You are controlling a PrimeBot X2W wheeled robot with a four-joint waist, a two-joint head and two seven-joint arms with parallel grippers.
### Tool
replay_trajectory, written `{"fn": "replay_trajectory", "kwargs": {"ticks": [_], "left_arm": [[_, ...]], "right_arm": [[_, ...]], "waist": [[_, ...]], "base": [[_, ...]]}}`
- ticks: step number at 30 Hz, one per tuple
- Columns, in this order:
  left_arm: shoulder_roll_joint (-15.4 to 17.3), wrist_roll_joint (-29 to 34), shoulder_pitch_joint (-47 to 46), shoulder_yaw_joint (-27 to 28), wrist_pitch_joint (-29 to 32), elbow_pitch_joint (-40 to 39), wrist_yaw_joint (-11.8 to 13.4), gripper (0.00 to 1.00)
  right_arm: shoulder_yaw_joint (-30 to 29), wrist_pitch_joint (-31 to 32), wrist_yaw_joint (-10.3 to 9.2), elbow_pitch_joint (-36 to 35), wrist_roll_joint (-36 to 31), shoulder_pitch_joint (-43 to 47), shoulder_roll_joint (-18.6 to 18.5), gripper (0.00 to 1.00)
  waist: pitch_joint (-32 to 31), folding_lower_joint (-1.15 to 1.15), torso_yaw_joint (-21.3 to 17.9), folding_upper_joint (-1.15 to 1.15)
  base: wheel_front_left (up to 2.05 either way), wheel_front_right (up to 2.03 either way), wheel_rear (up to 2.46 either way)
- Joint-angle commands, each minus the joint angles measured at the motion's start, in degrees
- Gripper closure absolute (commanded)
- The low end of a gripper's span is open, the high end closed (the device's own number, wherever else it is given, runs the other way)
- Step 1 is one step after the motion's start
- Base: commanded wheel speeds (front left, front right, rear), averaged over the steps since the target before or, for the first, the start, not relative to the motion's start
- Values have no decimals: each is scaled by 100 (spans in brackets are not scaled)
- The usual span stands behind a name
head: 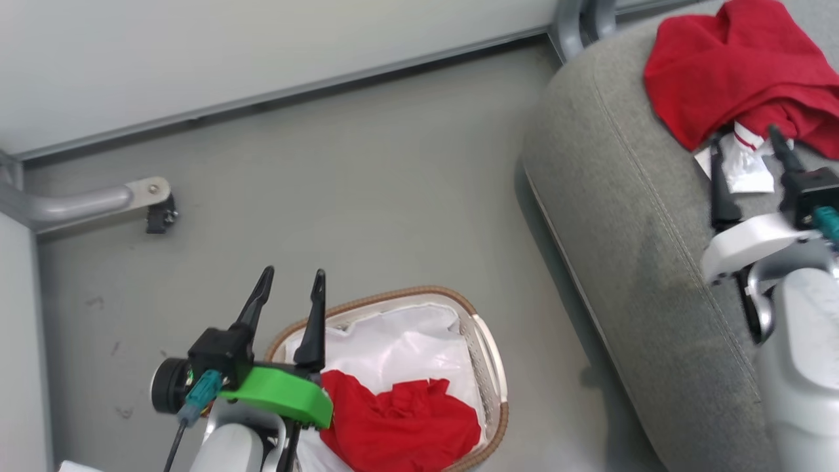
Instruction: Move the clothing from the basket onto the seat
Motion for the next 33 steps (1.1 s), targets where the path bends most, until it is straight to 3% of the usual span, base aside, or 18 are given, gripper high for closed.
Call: {"fn": "replay_trajectory", "kwargs": {"ticks": [1,12,20,33], "left_arm": [[-32,51,178,101,-18,-30,-13,0],[-126,142,725,705,-12,-191,-3,0],[-134,-161,1001,852,-12,-254,131,0],[-134,-271,1402,940,-13,-244,283,0]], "right_arm": [[87,-14,-6,-53,63,170,73,0],[696,-14,-7,-507,370,961,557,0],[1027,-14,-6,-745,597,1595,612,0],[995,-14,-6,-978,913,2463,617,0]], "waist": [[-506,0,448,0],[-911,0,868,0],[-1144,0,969,0],[-1463,0,925,0]], "base": [[0,0,0],[0,0,0],[0,0,0],[0,0,0]]}}
